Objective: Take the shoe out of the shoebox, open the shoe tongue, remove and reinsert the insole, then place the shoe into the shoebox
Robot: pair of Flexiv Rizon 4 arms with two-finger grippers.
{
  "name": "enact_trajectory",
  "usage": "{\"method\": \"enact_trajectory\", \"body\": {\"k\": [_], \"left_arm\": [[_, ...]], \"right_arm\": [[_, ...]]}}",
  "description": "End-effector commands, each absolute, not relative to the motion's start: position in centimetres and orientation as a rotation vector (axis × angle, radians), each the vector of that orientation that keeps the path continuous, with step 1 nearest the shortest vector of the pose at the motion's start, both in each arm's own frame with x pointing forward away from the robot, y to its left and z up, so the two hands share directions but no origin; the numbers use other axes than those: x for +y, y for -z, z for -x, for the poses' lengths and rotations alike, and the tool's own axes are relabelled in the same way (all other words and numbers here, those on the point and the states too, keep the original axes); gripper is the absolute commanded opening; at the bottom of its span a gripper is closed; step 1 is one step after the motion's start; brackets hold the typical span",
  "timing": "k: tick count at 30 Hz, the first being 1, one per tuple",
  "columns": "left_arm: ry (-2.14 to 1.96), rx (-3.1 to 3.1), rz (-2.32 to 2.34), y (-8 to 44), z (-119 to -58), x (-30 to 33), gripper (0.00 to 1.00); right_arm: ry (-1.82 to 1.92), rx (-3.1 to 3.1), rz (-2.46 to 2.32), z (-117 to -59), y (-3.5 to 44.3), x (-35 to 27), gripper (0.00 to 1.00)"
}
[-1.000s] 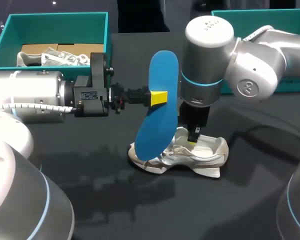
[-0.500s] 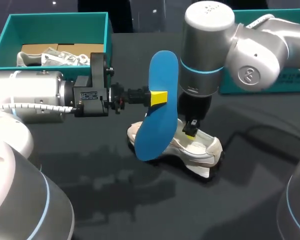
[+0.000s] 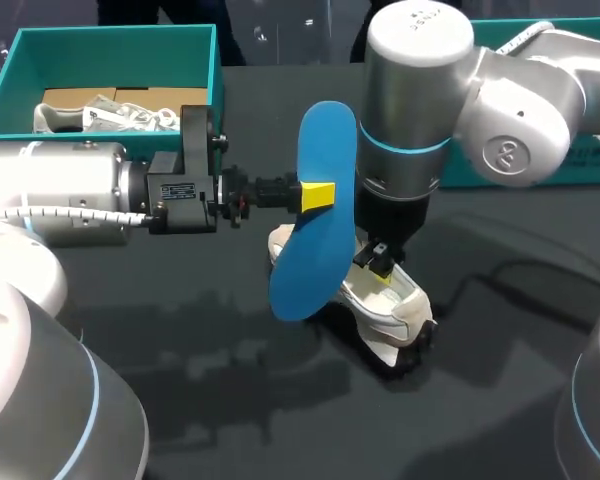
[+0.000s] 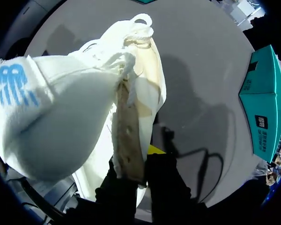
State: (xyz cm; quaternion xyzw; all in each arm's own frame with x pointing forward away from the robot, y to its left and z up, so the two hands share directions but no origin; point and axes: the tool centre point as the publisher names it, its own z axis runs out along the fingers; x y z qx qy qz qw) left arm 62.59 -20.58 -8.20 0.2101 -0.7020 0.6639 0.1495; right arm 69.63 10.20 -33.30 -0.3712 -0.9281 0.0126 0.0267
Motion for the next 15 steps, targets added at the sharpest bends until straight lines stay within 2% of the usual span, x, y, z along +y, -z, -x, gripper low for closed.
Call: {"method": "enact_trajectory", "body": {"k": [1,4,15], "left_arm": [[-1.911,-2.017,-0.606,8.3,-62.6,-20.8,0.00],[-1.911,-2.017,-0.606,8.3,-62.6,-20.8,0.00],[-1.911,-2.017,-0.606,8.3,-62.6,-20.8,0.00]], "right_arm": [[-0.043,-2.867,1.147,-69.7,33.3,10.3,0.00],[-0.043,-2.867,1.147,-69.7,33.3,10.3,0.00],[0.047,-2.533,1.673,-68.2,33.5,11.1,0.00]]}}
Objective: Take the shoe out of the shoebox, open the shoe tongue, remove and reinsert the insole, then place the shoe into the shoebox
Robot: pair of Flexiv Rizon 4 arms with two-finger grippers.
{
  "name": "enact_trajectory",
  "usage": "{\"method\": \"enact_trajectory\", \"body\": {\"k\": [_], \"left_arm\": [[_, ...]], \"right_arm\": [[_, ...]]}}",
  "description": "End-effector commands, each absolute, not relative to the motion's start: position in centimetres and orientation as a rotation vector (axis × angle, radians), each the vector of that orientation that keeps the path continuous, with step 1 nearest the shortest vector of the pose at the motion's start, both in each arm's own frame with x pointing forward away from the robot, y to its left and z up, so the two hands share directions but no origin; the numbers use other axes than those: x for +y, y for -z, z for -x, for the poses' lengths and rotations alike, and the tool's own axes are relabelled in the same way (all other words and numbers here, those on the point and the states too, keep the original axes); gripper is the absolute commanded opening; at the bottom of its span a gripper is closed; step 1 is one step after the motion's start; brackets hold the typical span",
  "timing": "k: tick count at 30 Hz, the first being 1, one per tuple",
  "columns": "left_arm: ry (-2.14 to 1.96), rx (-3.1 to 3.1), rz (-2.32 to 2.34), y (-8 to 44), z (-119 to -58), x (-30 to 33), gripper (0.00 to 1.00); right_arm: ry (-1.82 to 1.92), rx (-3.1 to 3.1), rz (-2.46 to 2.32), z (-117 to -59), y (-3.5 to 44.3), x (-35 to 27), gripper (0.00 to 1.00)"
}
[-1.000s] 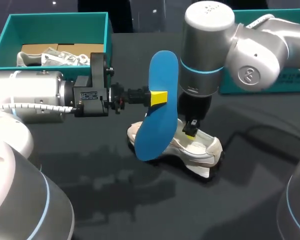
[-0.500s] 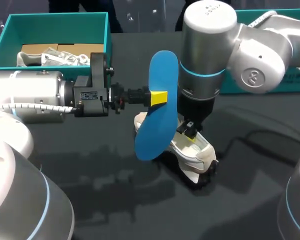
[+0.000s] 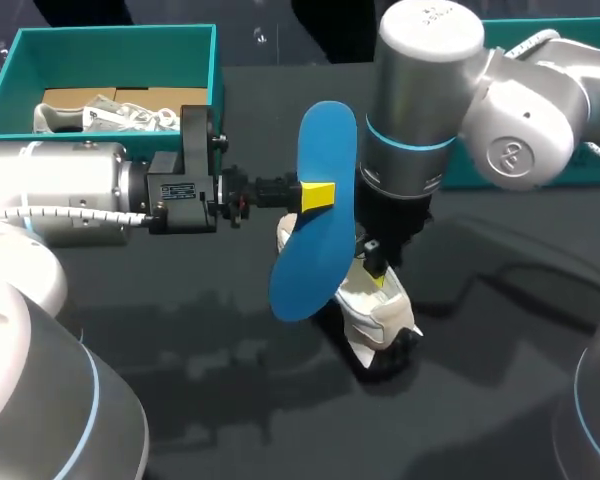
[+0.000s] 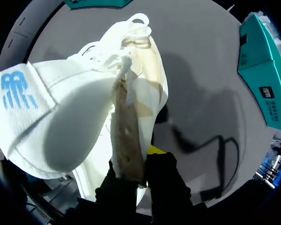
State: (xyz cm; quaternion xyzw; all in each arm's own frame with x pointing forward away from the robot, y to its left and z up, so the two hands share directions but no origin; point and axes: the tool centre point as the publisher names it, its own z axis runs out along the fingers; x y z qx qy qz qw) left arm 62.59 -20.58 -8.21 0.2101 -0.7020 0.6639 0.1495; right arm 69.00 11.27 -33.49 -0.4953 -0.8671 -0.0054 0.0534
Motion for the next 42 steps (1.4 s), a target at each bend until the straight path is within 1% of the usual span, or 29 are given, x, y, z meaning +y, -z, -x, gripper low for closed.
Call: {"method": "enact_trajectory", "body": {"k": [1,11,20,31,42], "left_arm": [[-1.911,-2.017,-0.606,8.3,-62.6,-20.8,0.00],[-1.911,-2.017,-0.606,8.3,-62.6,-20.8,0.00],[-1.911,-2.017,-0.606,8.3,-62.6,-20.8,0.00],[-1.911,-2.017,-0.606,8.3,-62.6,-20.8,0.00],[-1.911,-2.017,-0.606,8.3,-62.6,-20.8,0.00]], "right_arm": [[0.043,-2.511,1.705,-68.0,33.5,11.2,0.00],[0.070,-2.410,1.836,-67.2,33.7,12.3,0.00],[0.124,-2.300,1.905,-67.1,35.6,12.2,0.00],[0.165,-2.227,1.975,-67.0,36.5,12.2,0.00],[0.195,-2.177,1.975,-67.1,38.5,12.5,0.00]]}}
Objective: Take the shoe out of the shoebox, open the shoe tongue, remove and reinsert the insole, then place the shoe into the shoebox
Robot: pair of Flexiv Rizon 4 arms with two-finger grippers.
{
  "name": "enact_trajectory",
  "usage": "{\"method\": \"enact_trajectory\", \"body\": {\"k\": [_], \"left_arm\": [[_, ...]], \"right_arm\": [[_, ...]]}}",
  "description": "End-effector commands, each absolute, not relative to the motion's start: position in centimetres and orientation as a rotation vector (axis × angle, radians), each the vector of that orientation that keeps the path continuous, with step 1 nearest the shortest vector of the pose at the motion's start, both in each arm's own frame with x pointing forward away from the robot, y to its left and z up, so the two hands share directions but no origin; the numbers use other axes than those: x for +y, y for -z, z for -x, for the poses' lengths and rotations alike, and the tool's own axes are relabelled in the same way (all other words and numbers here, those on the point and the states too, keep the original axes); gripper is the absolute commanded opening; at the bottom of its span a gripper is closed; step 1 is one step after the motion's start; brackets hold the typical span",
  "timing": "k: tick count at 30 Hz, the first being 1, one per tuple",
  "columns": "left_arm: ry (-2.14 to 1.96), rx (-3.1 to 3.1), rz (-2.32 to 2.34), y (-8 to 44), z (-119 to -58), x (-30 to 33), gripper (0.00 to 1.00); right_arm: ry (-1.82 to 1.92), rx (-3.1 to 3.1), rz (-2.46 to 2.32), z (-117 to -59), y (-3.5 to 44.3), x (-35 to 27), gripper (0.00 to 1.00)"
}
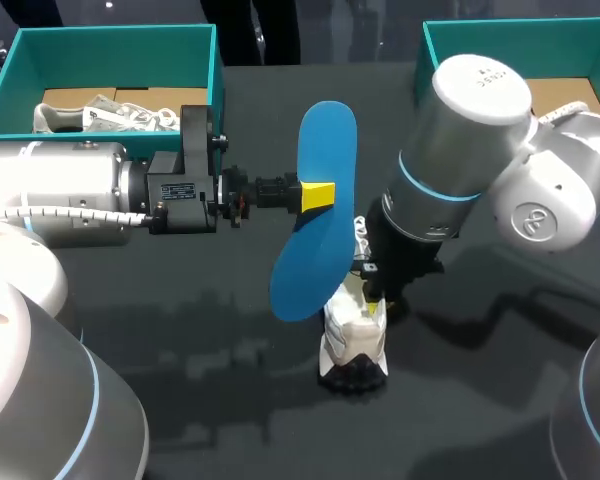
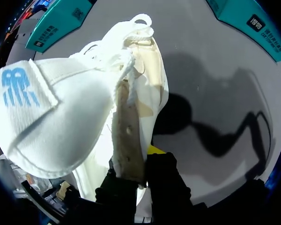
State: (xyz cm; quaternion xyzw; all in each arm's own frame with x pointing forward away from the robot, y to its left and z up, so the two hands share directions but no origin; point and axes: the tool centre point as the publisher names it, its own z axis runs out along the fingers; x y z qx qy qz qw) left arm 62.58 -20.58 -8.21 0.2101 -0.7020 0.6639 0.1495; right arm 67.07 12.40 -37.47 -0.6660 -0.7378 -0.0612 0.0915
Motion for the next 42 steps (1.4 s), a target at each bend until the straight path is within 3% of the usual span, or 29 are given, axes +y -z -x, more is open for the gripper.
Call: {"method": "enact_trajectory", "body": {"k": [1,10,12,17,20,42], "left_arm": [[-1.911,-2.017,-0.606,8.3,-62.6,-20.8,0.00],[-1.911,-2.017,-0.606,8.3,-62.6,-20.8,0.00],[-1.911,-2.017,-0.606,8.3,-62.6,-20.8,0.00],[-1.911,-2.017,-0.606,8.3,-62.6,-20.8,0.00],[-1.911,-2.017,-0.606,8.3,-62.6,-20.8,0.00],[-1.911,-2.017,-0.606,8.3,-62.6,-20.8,0.00]], "right_arm": [[0.198,-2.172,1.973,-67.0,38.7,12.5,0.00],[0.209,-2.146,1.955,-67.0,39.9,12.5,0.00],[0.209,-2.141,1.951,-67.0,40.2,12.5,0.19],[0.216,-2.127,1.947,-67.0,40.6,12.5,0.48],[0.220,-2.119,1.943,-67.1,40.7,12.5,0.98],[0.437,-1.982,1.929,-65.2,36.1,11.0,1.00]]}}
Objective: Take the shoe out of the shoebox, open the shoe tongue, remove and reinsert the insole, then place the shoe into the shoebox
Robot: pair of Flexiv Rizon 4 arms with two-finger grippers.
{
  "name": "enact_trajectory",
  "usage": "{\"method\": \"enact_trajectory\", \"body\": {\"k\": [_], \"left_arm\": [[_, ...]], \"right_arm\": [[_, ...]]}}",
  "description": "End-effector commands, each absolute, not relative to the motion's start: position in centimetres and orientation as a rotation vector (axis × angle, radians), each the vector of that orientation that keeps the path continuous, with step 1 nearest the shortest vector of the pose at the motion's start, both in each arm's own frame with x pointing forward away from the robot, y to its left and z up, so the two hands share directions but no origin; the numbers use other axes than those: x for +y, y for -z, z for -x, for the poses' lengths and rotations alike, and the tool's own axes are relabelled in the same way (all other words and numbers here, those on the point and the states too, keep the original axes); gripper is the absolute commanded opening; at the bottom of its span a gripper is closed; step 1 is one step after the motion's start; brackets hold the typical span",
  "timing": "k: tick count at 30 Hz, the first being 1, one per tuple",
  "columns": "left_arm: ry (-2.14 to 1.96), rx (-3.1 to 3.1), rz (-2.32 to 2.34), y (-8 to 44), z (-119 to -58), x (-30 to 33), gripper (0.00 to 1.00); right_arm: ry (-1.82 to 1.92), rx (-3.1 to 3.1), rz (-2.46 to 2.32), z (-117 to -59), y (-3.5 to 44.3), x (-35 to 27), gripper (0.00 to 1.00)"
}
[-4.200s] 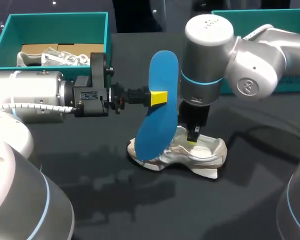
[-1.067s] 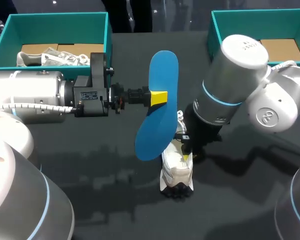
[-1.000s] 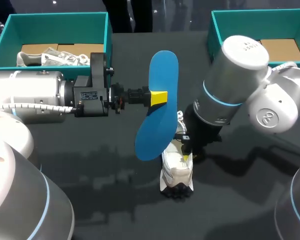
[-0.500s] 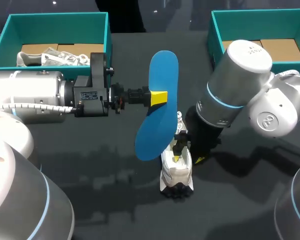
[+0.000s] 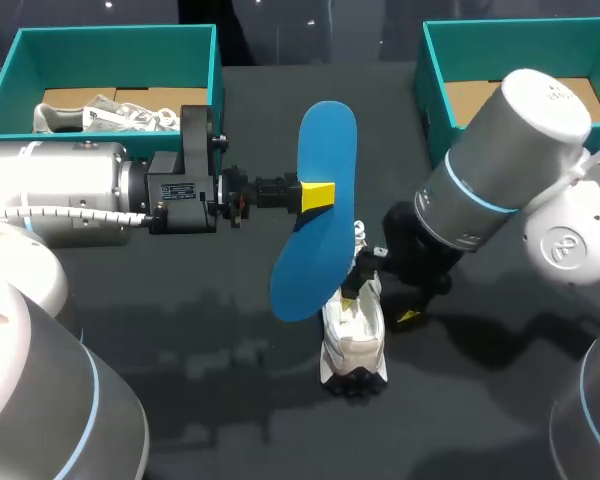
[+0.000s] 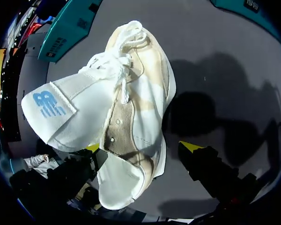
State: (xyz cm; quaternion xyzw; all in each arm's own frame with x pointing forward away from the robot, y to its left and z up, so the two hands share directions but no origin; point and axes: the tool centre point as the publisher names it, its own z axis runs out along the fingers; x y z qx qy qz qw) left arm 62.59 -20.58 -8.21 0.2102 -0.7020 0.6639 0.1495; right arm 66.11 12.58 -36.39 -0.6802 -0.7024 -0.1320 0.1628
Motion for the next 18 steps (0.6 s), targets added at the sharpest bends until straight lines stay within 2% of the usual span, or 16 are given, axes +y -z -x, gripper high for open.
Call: {"method": "enact_trajectory", "body": {"k": [1,12,18], "left_arm": [[-1.911,-2.017,-0.606,8.3,-62.6,-20.8,0.00],[-1.911,-2.017,-0.606,8.3,-62.6,-20.8,0.00],[-1.911,-2.017,-0.606,8.3,-62.6,-20.8,0.00]], "right_arm": [[0.437,-1.982,1.929,-65.2,36.1,11.0,1.00],[0.437,-1.982,1.929,-65.2,36.1,11.0,1.00],[0.536,-1.965,1.836,-65.5,31.9,9.3,1.00]]}}
